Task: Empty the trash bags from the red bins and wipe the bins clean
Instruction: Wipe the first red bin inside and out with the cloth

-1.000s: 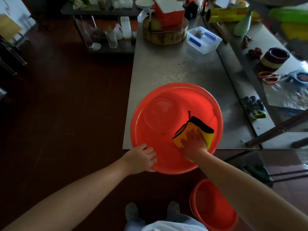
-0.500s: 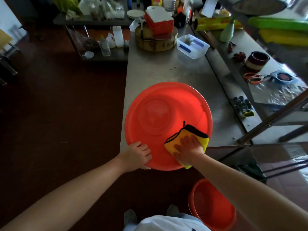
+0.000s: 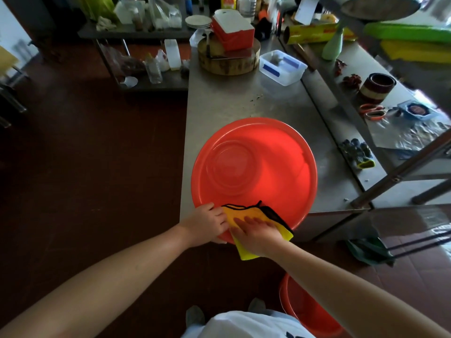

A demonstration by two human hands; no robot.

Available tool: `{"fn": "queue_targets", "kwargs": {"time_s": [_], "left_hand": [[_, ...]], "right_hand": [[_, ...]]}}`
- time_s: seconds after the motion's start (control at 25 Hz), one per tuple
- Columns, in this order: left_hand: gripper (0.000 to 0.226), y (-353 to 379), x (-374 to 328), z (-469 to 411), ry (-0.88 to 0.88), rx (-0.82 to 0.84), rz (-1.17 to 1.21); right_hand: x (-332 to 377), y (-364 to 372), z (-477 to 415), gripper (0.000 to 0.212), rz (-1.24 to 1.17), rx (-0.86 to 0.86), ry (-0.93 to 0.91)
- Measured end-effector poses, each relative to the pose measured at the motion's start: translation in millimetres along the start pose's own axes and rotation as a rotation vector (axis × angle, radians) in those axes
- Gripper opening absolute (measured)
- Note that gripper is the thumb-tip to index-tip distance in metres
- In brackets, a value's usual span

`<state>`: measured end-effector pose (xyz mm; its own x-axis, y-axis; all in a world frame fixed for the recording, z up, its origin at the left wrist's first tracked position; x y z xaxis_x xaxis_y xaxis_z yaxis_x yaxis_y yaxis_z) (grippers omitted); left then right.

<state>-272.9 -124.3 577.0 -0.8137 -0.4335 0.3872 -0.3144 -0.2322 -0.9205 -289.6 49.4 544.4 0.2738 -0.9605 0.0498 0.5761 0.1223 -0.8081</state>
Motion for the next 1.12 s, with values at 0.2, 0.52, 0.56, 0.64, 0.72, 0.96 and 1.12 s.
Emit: {"fn": "queue_targets", "kwargs": {"time_s": [0.2, 0.52, 0.56, 0.64, 0.72, 0.96, 1.12], "left_hand": [[0.046, -3.5, 9.2, 2.8, -0.018, -0.084, 0.031], [0.046, 17.1, 1.0, 5.9, 0.061, -0.145, 0.036], [0.047, 19.3, -1.3, 5.6, 0.064, -0.149, 0.034], [0.049, 26.2, -6.2, 5.6, 0.043, -0.153, 0.041], [0.049, 30.3, -8.3, 8.6, 0.004, -0.163, 0.048], [0.047, 26.9, 0.3, 16.2, -0.011, -0.162, 0.077], [0.048, 17.5, 8.4, 15.9, 0.000, -0.152, 0.065]], "right_hand": [[-15.9, -8.8, -2.5, 0.067, 0.044, -0.042, 0.010], [-1.9, 3.6, -94.0, 0.060, 0.059, 0.007, 0.048], [-2.2, 3.2, -106.7, 0.058, 0.083, -0.050, 0.044], [-1.6, 2.4, -136.5, 0.058, 0.079, -0.041, 0.058], [1.9, 2.4, -161.7, 0.061, 0.058, 0.056, 0.080], [4.1, 7.0, -144.6, 0.063, 0.096, 0.008, 0.076], [0.0, -4.0, -79.8, 0.064, 0.121, 0.068, 0.046]]}}
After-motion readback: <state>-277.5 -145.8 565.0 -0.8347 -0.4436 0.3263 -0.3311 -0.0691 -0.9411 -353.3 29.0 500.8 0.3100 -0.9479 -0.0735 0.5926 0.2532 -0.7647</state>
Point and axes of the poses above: each hand's wrist, its own z-axis away from the middle knuckle, its own y-axis out of the palm, x = y × z, the point moved 3 cm from there along -z, towards the middle knuckle, and after that the axes turned 9 degrees about y, right-handed, at the moved point
